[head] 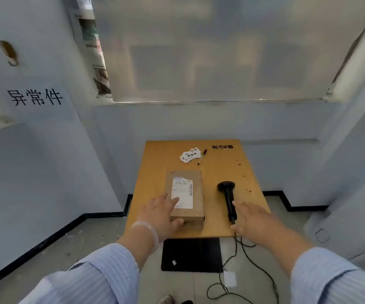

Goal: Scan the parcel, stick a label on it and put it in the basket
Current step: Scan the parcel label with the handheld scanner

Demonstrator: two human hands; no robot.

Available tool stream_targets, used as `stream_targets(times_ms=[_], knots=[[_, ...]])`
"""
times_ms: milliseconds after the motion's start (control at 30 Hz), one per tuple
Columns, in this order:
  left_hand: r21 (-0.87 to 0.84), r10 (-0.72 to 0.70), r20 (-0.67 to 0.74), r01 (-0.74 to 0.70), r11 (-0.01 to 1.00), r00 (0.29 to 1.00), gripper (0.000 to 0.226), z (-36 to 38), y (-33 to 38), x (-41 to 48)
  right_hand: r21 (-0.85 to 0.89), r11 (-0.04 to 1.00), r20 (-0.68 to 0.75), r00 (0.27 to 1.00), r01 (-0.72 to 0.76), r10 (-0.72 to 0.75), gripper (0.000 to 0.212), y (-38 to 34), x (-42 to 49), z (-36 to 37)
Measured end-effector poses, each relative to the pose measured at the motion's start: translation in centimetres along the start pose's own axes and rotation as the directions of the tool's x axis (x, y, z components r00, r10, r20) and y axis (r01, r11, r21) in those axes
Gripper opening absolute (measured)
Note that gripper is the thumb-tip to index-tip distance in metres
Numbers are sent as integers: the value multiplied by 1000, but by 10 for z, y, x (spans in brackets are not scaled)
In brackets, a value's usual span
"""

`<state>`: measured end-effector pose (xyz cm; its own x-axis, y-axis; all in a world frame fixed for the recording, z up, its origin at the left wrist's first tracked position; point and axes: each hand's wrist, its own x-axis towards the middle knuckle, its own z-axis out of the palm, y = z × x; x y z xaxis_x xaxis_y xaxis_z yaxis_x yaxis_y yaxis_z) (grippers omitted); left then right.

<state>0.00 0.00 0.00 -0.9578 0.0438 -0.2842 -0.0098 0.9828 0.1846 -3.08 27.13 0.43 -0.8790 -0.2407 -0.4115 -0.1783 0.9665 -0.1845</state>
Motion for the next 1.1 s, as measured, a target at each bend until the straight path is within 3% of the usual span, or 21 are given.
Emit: stream_targets(times_ms=[133,400,533,700,933,1100], knots=[[-9,-15,34,15,1000,999,72,11,-20,47,71,995,12,998,-70,70,77,-1,50,10],[-188,9,137,17,982,990,77,41,-56,103,208,952,27,974,-225,225,80,-1,116,18],[-392,22,193,57,918,981,76,52,-59,108,332,901,58,959,-279,276,88,-2,136,27],[-512,1,220,115,851,975,74,55,-55,127,482,791,49,913,-377,405,94,-6,168,30],[-689,-2,228,163,706,974,90,65,-49,143,652,660,51,890,-374,453,84,5,195,35],[-728,-37,163,145,670,986,89,65,-44,150,678,655,36,905,-334,424,73,5,194,31]])
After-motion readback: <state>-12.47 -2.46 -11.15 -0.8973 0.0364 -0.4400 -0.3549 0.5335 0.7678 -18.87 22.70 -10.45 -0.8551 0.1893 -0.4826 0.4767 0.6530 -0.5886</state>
